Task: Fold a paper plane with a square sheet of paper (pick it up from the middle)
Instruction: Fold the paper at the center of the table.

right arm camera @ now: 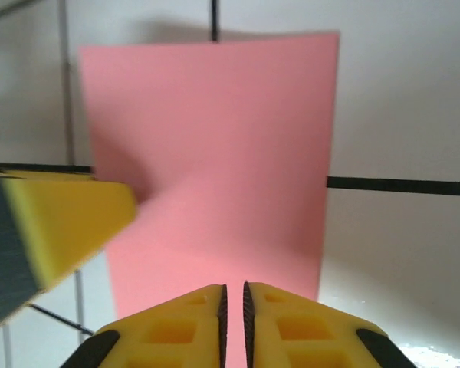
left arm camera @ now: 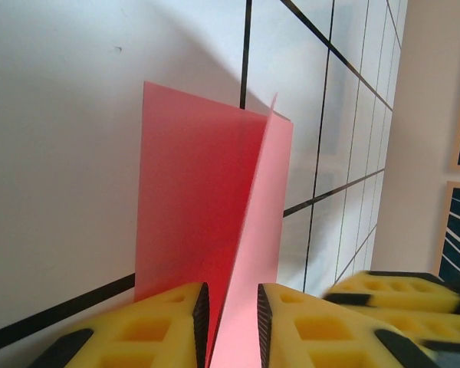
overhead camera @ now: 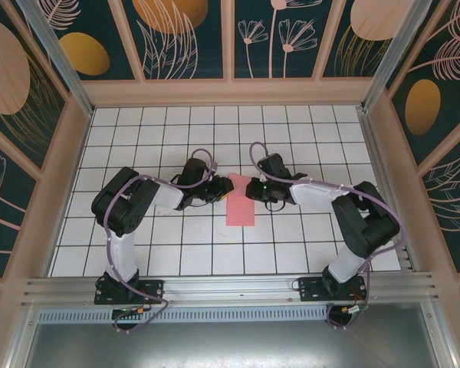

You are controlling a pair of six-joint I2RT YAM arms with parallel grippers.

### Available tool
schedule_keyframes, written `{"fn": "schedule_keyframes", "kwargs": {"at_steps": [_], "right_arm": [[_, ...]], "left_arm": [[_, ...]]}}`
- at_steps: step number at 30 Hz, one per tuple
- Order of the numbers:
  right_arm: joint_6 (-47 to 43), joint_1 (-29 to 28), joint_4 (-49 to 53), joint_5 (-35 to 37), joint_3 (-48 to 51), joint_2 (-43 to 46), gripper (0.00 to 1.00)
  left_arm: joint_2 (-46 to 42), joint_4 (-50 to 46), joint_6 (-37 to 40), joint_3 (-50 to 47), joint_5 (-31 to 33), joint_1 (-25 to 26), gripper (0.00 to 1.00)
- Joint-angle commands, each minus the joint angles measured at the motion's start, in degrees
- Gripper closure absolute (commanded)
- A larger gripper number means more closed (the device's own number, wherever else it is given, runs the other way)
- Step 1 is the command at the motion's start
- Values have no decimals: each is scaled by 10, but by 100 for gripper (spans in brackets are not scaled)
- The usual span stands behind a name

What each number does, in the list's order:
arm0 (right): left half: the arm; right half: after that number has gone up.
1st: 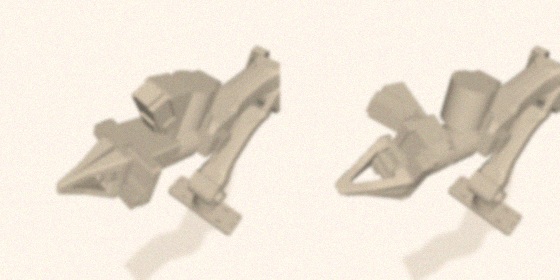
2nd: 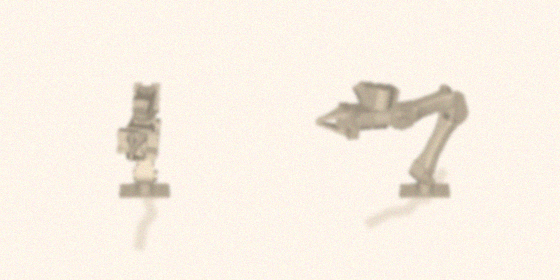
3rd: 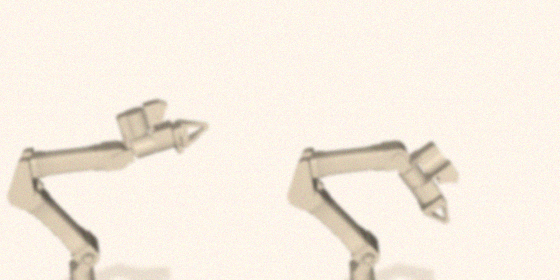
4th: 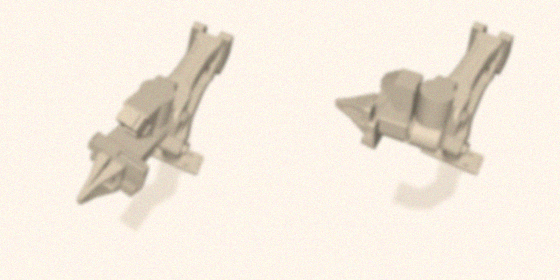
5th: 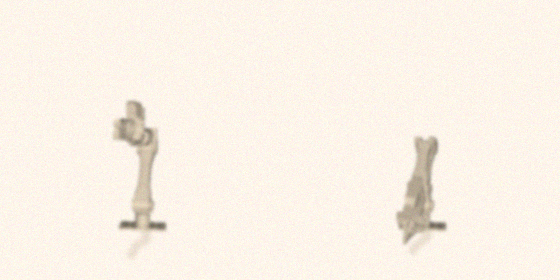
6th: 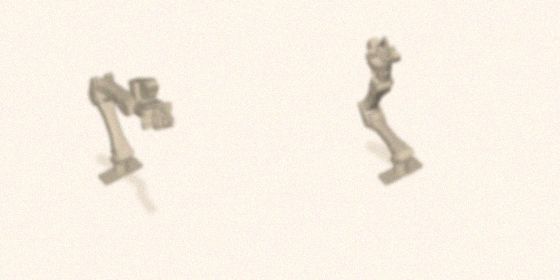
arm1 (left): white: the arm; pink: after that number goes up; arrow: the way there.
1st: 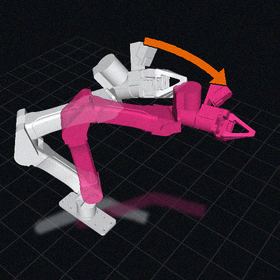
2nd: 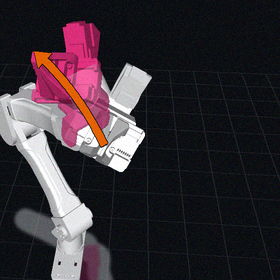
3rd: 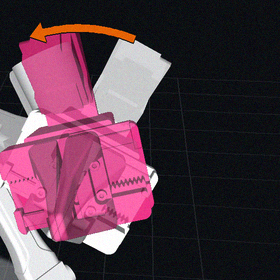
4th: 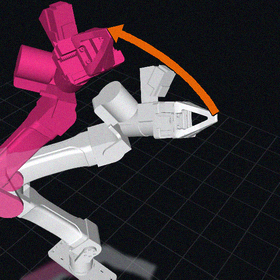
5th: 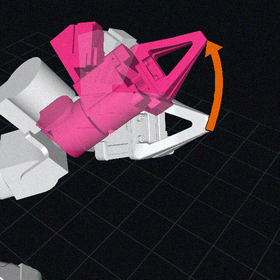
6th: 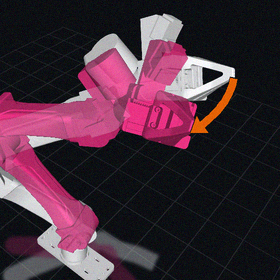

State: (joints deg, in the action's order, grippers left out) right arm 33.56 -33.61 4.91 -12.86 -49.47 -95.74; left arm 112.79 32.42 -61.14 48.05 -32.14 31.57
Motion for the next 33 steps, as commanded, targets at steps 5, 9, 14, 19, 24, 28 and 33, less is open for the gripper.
{"fn": "schedule_keyframes", "kwargs": {"at_steps": [5, 9, 14, 19, 24, 28, 33], "right_arm": [[13, 3, -13, 11, -9, -38, 87], [16, 4, -14, 9, -8, -49, 87], [17, 3, 1, 11, -13, -64, 87], [16, 3, 15, 16, -19, -80, 87], [17, 3, 16, 14, -20, -86, 87], [15, 3, 20, 13, -26, -89, 87], [14, 3, 23, 12, -30, -94, 87]], "left_arm": [[-14, -10, 14, -18, 8, 3, 73], [-31, -1, 14, -35, 1, 4, 70], [-49, -5, 32, -57, -19, 12, 67], [-74, -16, 47, -80, -32, 32, 66], [-113, -21, 40, -120, -15, 40, 67], [-134, 4, 24, -145, -18, 47, 68], [-140, 34, 11, -156, -33, 57, 71]]}}
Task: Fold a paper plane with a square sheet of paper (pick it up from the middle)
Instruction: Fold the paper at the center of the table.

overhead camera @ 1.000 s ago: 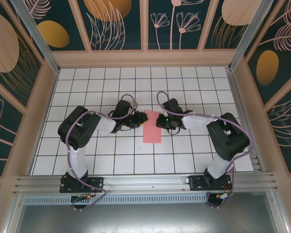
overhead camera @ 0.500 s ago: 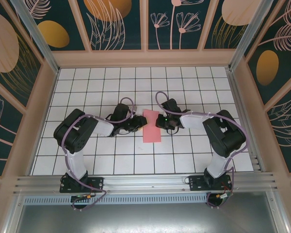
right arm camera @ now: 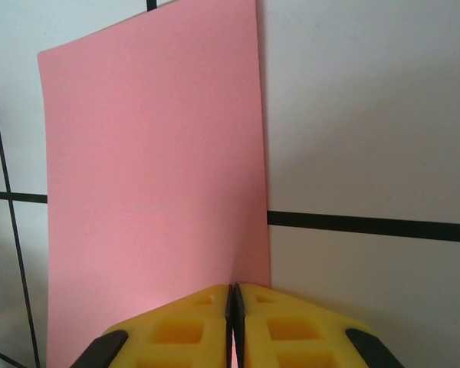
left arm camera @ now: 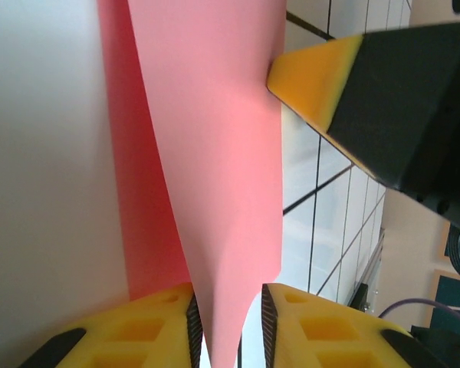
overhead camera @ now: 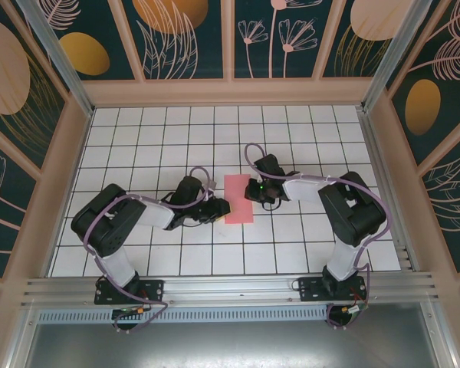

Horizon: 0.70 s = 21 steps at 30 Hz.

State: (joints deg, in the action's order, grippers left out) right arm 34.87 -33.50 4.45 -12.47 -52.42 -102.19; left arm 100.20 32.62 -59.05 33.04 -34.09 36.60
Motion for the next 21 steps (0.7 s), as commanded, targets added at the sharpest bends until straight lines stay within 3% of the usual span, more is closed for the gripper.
{"fn": "schedule_keyframes", "kwargs": {"at_steps": [1, 10, 21], "right_arm": [[1, 3, 27, 8, 0, -31, 87], [1, 2, 32, 4, -5, -38, 87], [-1, 2, 33, -11, 0, -37, 87]], "left_arm": [[-15, 34, -11, -6, -16, 7, 72], [-37, 46, -10, 7, -36, 7, 74], [-1, 48, -7, 53, -39, 8, 71]]}}
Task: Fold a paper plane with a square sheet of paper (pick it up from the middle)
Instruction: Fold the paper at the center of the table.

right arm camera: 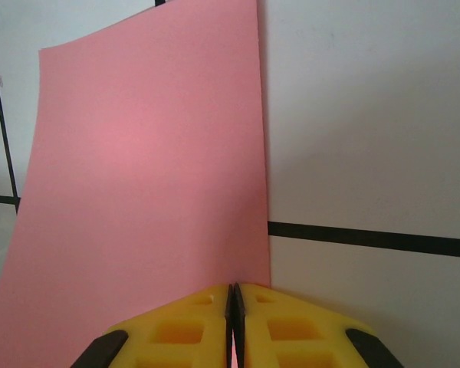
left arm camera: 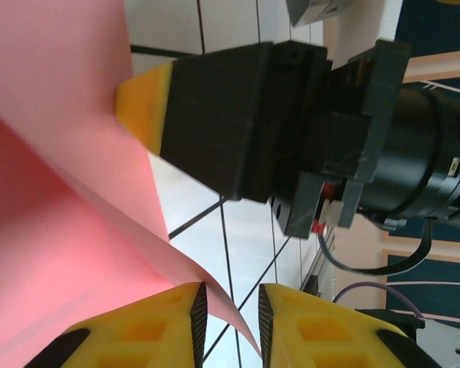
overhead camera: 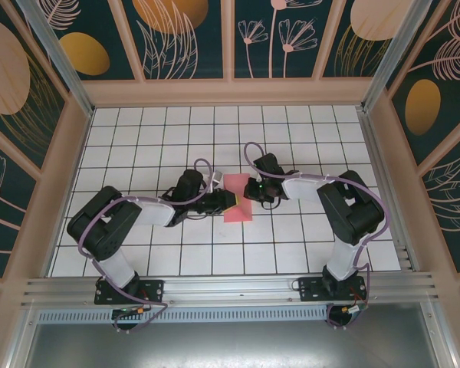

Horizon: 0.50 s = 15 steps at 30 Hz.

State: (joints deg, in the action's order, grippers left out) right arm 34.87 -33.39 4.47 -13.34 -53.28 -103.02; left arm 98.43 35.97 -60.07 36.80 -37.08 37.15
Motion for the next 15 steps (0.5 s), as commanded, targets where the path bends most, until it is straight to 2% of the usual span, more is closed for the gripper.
{"fn": "schedule_keyframes", "kwargs": {"at_steps": [1, 9, 12, 15], "right_arm": [[-1, 0, 30, -5, 10, -29, 87], [-2, 1, 29, -8, 16, -20, 86], [-2, 3, 27, -15, 17, -10, 83], [-9, 7, 14, -28, 19, 4, 82]], "left_arm": [[22, 15, 3, 19, -9, 2, 71], [52, 25, -2, 34, -5, 2, 67], [57, 29, -3, 34, -2, 2, 60], [63, 47, -9, 32, -6, 2, 45]]}}
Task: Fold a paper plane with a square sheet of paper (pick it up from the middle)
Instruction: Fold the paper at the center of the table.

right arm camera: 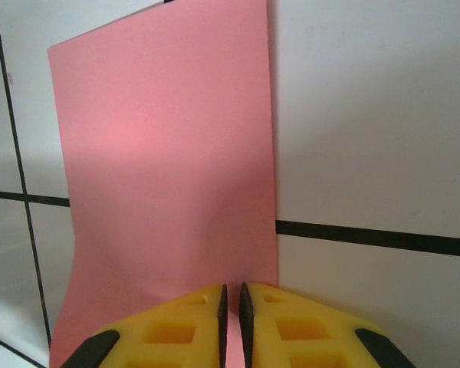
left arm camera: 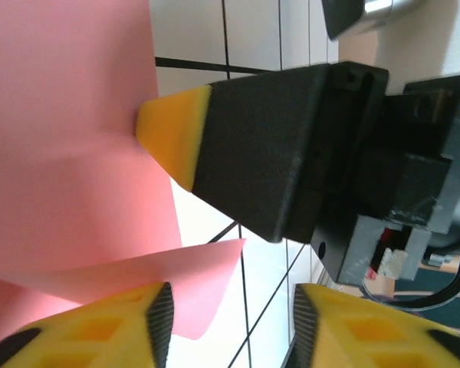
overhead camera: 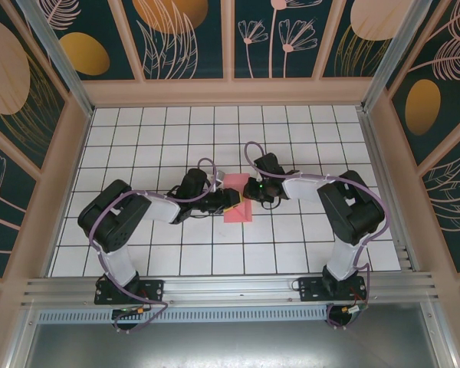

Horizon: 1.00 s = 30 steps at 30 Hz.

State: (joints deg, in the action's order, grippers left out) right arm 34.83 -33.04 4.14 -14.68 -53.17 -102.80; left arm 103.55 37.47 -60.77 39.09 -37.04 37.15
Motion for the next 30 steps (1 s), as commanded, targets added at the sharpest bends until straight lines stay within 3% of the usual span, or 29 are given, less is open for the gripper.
{"fn": "schedule_keyframes", "kwargs": {"at_steps": [1, 5, 13, 18, 24, 30], "right_arm": [[-12, 5, 13, -18, 19, 6, 82], [-21, 13, 9, -25, 21, 25, 80], [-22, 45, -46, -76, 74, 130, 72], [-21, 79, -113, -154, 141, 183, 64], [-19, 79, -155, -219, 161, 176, 57], [-17, 77, -170, -241, 151, 137, 58]], "left_arm": [[13, 39, -6, 7, -8, 2, 42], [15, 40, -6, 6, -2, 3, 43], [24, 40, -8, -1, 9, 2, 62], [26, 25, 0, -1, 21, 2, 70], [25, 27, 0, -5, 23, 2, 79], [29, 37, -4, -9, 27, 1, 81]]}}
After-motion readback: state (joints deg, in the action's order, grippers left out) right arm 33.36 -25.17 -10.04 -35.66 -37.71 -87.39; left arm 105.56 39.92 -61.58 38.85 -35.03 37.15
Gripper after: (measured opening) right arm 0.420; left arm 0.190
